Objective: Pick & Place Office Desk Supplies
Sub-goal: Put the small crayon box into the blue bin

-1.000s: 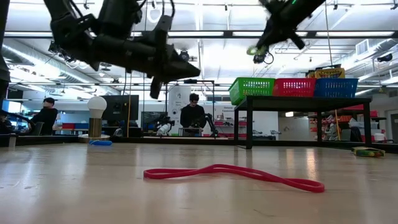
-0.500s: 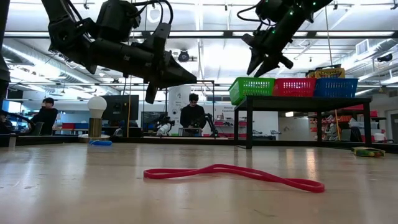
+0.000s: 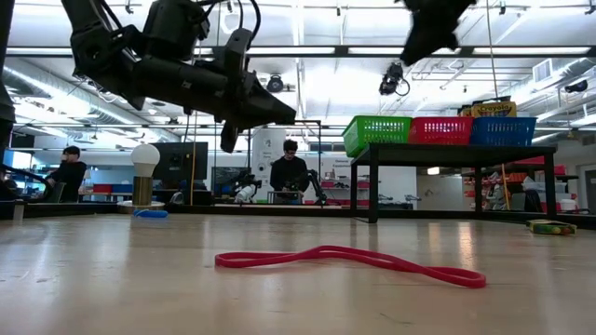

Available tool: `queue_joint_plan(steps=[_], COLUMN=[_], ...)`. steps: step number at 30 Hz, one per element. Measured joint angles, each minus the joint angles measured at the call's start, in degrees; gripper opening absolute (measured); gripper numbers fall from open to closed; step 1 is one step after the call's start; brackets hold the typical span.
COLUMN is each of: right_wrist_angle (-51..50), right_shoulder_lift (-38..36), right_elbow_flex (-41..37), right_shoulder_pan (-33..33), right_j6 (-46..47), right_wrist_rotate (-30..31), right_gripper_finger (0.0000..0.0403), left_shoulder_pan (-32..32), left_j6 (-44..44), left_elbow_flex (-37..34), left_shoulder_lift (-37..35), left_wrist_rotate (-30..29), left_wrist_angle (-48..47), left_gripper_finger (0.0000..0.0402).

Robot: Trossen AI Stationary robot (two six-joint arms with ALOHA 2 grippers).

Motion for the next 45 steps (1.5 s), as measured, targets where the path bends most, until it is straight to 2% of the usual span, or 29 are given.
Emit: queue_joint_plan(steps=[4, 7, 11, 14, 18, 24, 28, 38, 45], right_wrist_angle=[-8.04, -16.25, -21.94, -21.61, -20.30, -15.09, -12.61, -8.66, -6.28], right_shoulder_lift=[-3.44, -3.25, -2.35, -2.35, -2.31, -0.28, 3.92, 13.86, 17.20], right_elbow_flex=[-0.17, -0.25, -3.98, -10.42, -19.23, -27.10, -29.53, -33.13, -35.74], right_shoulder_pan=[5.83, 10.15, 14.76, 17.61, 22.82, 30.67, 34.04, 37.48, 37.70], right_j6=[-3.80, -7.30, -12.51, -15.58, -22.18, -33.00, -37.45, -42.02, -42.84], right_wrist_rotate=[-3.23, -4.45, -4.52, -7.92, -10.53, -8.03, -6.09, -2.39, -0.46], right_gripper_finger=[0.0064, 0.0023, 0.0007, 0.0029, 0.0085, 0.0179, 0.0217, 0.0226, 0.0226], left_shoulder_pan=[-1.17, -1.57, -1.86, -1.89, -1.89, -2.23, -2.63, -3.00, -2.98], left_j6=[2.90, 3.30, 3.78, 4.39, 5.24, 7.15, 7.90, 8.71, 9.38], left_elbow_flex=[0.00, 0.00, 0.00, 0.00, 0.00, 0.00, 0.00, 0.00, 0.00], left_shoulder_lift=[0.00, 0.00, 0.00, 0.00, 0.00, -0.02, -0.02, -0.02, -0.02], left_wrist_rotate=[-0.07, -0.07, 0.01, 0.13, 0.13, 0.05, -0.07, -1.03, -1.62], left_wrist_angle=[-0.03, 0.04, 0.29, 0.17, 0.16, 0.03, -0.08, -0.52, -0.49], left_gripper_finger=[0.0009, 0.0009, 0.0009, 0.0009, 0.0009, 0.0009, 0.0009, 0.0009, 0.0009])
